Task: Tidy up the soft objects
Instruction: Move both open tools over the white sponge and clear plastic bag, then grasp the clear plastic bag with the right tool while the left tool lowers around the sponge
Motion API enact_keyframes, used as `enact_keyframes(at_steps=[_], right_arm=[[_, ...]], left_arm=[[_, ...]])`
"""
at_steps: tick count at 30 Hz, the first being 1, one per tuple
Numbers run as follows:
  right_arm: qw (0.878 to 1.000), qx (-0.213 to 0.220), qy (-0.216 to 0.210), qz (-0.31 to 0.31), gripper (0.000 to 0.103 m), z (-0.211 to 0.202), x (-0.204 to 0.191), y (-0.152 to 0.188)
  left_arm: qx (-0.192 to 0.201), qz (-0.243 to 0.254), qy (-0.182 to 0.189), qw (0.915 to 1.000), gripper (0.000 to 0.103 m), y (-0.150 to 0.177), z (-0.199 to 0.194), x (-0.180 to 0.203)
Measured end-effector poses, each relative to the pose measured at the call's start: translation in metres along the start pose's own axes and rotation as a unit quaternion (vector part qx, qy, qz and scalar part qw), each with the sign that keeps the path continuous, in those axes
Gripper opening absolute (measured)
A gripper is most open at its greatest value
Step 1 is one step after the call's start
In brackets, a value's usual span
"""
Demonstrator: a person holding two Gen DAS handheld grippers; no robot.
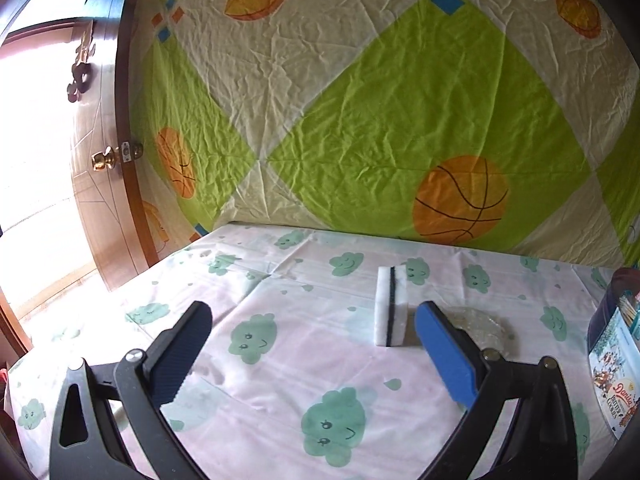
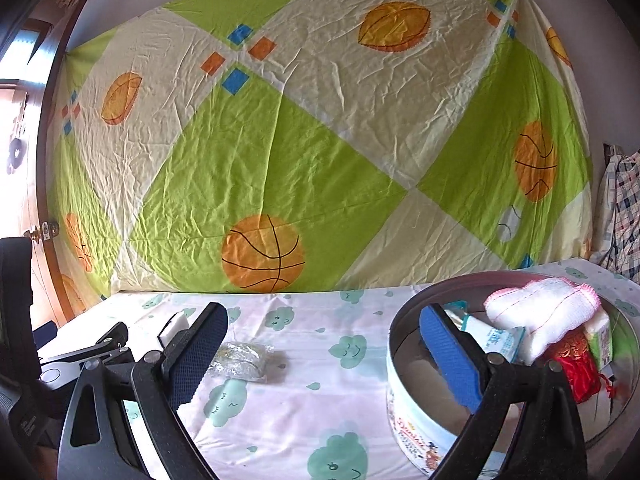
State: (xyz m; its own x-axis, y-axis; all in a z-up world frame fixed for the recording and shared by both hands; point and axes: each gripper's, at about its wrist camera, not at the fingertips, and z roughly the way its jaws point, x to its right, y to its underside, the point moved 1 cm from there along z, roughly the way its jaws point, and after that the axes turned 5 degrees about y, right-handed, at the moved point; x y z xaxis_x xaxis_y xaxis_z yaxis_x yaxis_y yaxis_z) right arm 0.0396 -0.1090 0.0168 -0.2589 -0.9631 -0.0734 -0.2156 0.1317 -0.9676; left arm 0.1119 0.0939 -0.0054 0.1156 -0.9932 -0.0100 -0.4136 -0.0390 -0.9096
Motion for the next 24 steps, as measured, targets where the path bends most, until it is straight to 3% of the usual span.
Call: enact_keyframes(at_steps=[12, 19, 24], right_arm=[[0.995, -0.086, -0.029, -0.043, 0.099, 0.062, -0.062, 0.005], [0.973, -0.218, -0.042, -0.068, 0.098, 0.125, -0.091, 0.023], [0.958, -0.272, -0.044, -0.076, 0.098, 0.153, -0.104, 0.035]], left_arm=[[-0.042, -0.032, -0.045, 0.9976, 0.102, -0.007, 0.036, -0.034], [-0.067, -0.053, -0.052, 0.995, 0.102, -0.005, 0.047, -0.047], [-0.068, -0.038, -0.071, 0.9944, 0.102, -0.005, 0.048, -0.048]])
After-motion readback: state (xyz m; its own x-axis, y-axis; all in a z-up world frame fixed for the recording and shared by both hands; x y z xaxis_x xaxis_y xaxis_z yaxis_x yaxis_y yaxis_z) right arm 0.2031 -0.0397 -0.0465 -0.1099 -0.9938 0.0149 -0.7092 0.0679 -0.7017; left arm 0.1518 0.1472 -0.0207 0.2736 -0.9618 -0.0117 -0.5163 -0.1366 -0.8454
